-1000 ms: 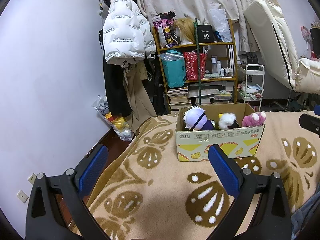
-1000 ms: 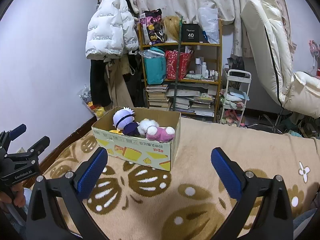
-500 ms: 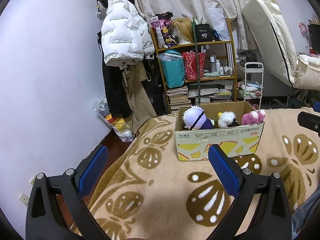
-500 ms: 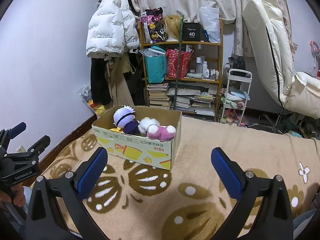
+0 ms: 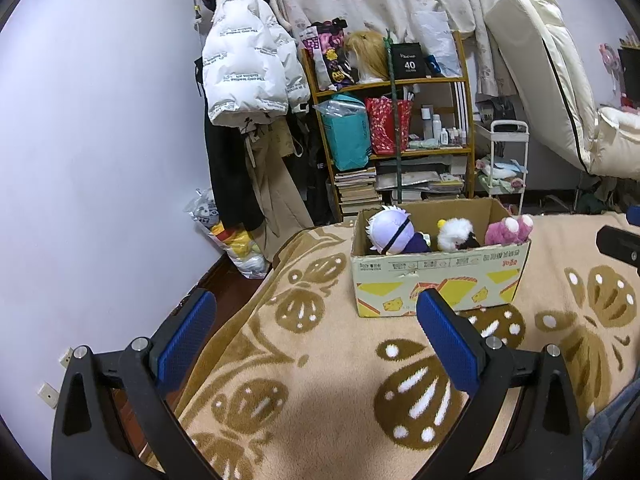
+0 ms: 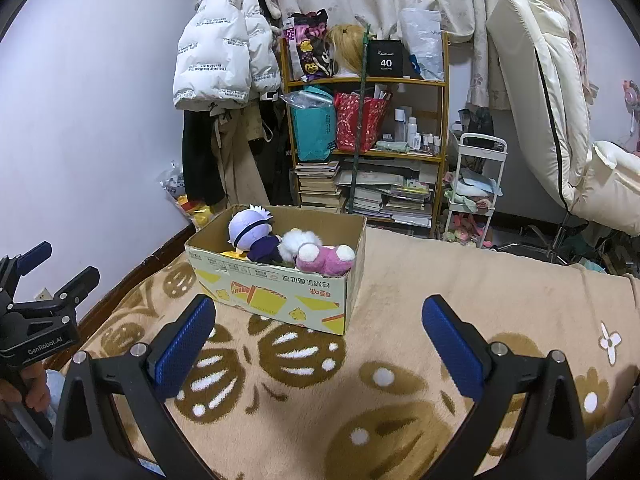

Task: Organize soft objects

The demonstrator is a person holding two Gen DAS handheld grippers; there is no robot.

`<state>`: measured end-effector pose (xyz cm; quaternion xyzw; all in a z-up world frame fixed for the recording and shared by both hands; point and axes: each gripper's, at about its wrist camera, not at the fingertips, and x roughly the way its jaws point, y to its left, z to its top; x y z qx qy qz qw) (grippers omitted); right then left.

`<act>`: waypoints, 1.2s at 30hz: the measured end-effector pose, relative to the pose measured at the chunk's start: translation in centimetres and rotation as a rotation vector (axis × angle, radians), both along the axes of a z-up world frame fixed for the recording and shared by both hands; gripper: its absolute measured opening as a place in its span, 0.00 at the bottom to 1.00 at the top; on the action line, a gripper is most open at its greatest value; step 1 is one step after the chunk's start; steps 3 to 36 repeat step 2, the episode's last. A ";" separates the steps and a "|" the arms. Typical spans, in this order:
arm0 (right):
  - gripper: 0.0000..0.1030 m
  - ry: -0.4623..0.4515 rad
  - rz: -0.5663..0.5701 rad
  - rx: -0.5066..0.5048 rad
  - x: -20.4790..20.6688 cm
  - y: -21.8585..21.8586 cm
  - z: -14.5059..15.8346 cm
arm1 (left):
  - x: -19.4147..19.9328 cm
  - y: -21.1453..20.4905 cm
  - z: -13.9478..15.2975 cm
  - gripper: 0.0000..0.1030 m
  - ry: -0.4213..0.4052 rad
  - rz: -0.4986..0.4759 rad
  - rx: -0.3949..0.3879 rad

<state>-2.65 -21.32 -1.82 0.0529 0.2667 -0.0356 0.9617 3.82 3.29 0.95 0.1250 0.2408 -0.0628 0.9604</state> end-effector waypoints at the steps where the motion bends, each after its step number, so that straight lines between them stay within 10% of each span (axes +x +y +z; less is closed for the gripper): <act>1: 1.00 0.001 0.000 0.001 -0.2 0.0 -0.1 | 0.0 0.0 -0.1 0.96 -0.002 0.000 0.005; 36: 1.00 0.001 0.000 0.000 0.0 0.0 0.0 | 0.0 0.0 -0.1 0.96 -0.005 -0.001 0.009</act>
